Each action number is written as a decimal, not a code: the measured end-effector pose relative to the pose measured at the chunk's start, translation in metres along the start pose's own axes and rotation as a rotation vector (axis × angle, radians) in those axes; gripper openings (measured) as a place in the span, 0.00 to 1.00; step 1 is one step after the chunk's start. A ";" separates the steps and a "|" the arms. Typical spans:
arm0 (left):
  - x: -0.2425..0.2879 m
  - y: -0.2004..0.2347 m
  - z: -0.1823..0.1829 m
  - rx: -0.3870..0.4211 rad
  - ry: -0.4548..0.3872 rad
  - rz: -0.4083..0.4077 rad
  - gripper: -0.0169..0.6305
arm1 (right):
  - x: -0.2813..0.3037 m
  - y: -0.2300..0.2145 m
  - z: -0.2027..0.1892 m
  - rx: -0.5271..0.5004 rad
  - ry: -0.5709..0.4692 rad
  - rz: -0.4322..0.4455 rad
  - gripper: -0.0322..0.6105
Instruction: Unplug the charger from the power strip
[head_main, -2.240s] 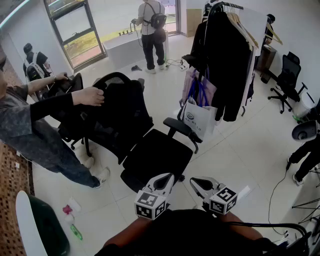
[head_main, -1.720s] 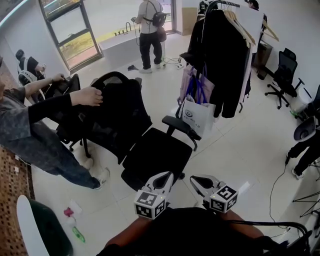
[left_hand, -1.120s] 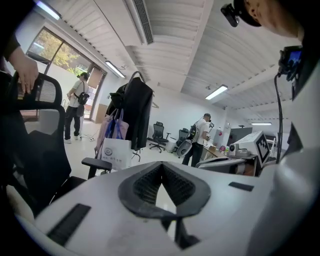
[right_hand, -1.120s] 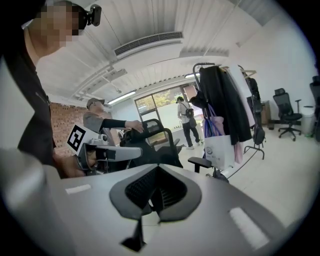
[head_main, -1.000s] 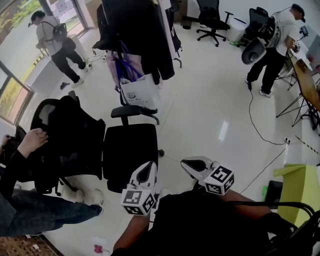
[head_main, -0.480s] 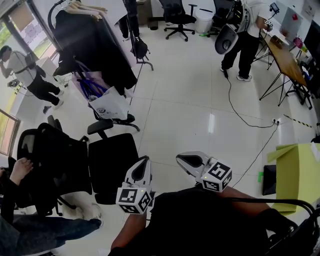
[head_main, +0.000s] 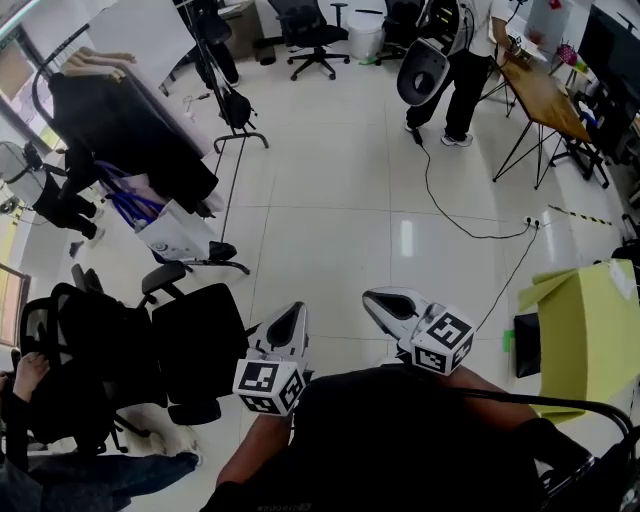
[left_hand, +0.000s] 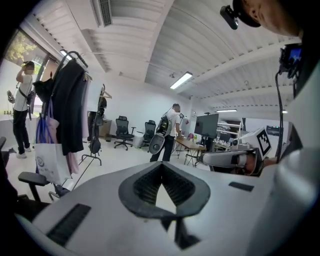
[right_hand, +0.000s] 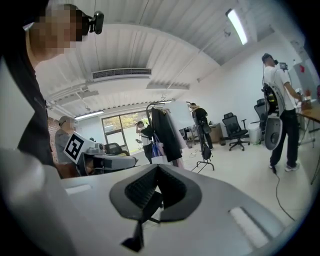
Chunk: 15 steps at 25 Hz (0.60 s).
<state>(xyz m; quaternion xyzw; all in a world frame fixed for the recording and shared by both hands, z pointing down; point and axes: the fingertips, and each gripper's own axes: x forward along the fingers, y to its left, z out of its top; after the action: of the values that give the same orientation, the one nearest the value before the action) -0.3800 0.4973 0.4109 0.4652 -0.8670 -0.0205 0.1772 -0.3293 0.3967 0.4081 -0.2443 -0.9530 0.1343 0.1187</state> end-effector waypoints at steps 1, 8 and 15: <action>0.013 -0.012 0.002 0.011 0.001 -0.019 0.04 | -0.013 -0.012 0.002 0.003 -0.013 -0.021 0.05; 0.091 -0.084 0.004 0.078 0.034 -0.156 0.04 | -0.095 -0.082 0.003 0.023 -0.082 -0.179 0.05; 0.152 -0.172 -0.012 0.142 0.107 -0.366 0.04 | -0.188 -0.125 -0.010 0.082 -0.152 -0.392 0.05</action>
<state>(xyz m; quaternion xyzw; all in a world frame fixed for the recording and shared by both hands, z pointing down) -0.3152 0.2779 0.4312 0.6268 -0.7566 0.0336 0.1832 -0.2199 0.1995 0.4264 -0.0384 -0.9823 0.1652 0.0799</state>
